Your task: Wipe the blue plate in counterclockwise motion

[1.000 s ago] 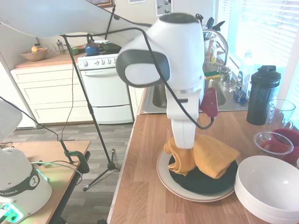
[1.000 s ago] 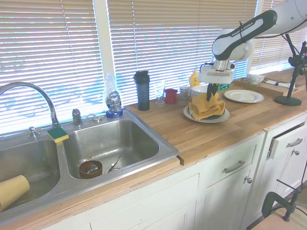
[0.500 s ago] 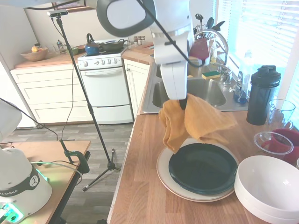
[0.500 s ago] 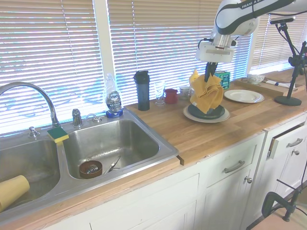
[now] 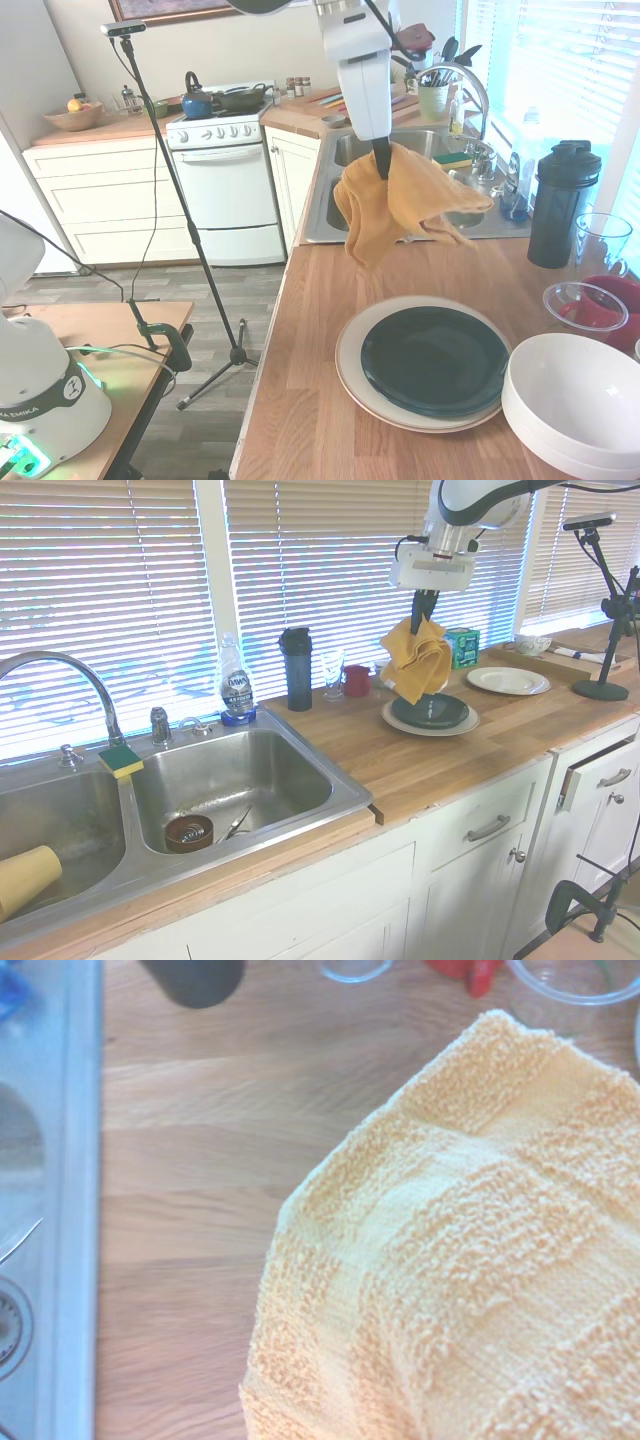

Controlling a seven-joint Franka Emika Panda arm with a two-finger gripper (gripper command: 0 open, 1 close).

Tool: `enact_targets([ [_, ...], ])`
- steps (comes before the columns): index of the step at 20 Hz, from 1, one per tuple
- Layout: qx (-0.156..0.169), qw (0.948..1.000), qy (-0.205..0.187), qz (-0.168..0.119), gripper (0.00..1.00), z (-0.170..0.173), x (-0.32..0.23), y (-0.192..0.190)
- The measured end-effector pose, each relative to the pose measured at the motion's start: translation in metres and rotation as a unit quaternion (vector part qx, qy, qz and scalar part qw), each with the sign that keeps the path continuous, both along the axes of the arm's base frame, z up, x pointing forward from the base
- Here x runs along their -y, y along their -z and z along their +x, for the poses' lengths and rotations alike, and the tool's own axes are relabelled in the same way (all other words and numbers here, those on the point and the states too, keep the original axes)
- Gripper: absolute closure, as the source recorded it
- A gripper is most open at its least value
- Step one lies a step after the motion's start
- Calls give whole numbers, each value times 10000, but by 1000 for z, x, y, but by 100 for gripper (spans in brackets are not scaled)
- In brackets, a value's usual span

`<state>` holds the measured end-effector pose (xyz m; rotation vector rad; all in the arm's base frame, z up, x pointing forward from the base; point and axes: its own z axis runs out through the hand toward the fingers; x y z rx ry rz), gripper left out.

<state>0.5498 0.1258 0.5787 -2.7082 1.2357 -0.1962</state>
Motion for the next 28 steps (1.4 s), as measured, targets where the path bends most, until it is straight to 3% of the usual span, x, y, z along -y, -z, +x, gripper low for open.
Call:
enact_targets([
  [8,20,9996,-220,-181,100,6,-53,-19],
  [17,-50,9988,-398,-298,100,45,-101,-20],
  [28,-353,9971,-572,-362,100,96,-163,24],
])
